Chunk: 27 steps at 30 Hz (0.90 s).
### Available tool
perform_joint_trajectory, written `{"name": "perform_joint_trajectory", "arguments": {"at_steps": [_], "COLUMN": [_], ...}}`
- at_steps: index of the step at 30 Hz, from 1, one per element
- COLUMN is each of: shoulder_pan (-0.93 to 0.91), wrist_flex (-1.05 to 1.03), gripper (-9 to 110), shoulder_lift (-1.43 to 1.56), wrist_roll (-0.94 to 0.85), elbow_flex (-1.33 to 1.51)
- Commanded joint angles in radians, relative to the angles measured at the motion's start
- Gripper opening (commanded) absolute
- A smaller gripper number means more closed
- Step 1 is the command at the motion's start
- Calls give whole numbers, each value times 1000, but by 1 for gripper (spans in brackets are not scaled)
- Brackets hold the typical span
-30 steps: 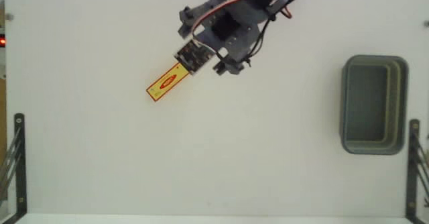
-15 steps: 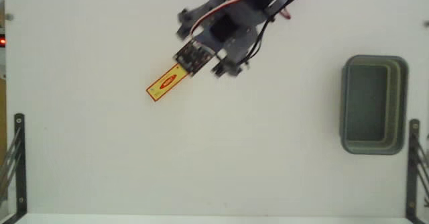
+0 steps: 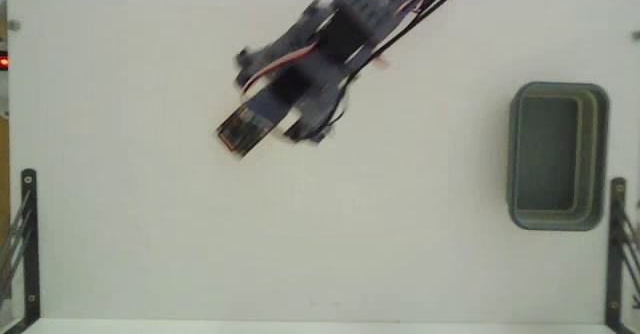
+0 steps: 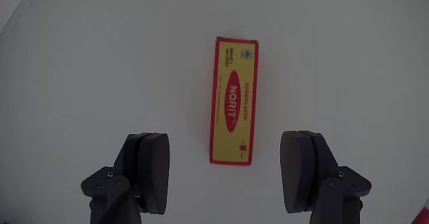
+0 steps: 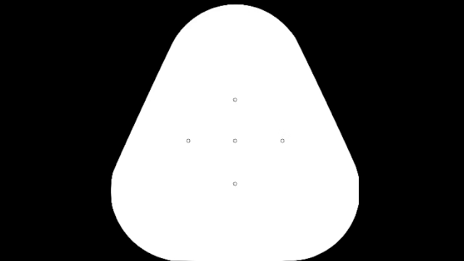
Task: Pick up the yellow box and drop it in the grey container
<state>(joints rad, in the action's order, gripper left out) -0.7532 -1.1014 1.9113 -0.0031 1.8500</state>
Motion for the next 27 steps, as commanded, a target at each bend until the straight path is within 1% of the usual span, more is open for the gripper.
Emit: {"name": "perform_joint_trajectory", "arguments": {"at_steps": [1, 8, 20, 27], "shoulder_pan": [-6, -6, -6, -6], "wrist_flex": [41, 69, 72, 159], "gripper": [110, 110, 110, 110], "shoulder_lift": [-51, -179, -179, -173], "wrist_roll": [3, 3, 3, 3], "elbow_flex": [-101, -200, -197, -105]}}
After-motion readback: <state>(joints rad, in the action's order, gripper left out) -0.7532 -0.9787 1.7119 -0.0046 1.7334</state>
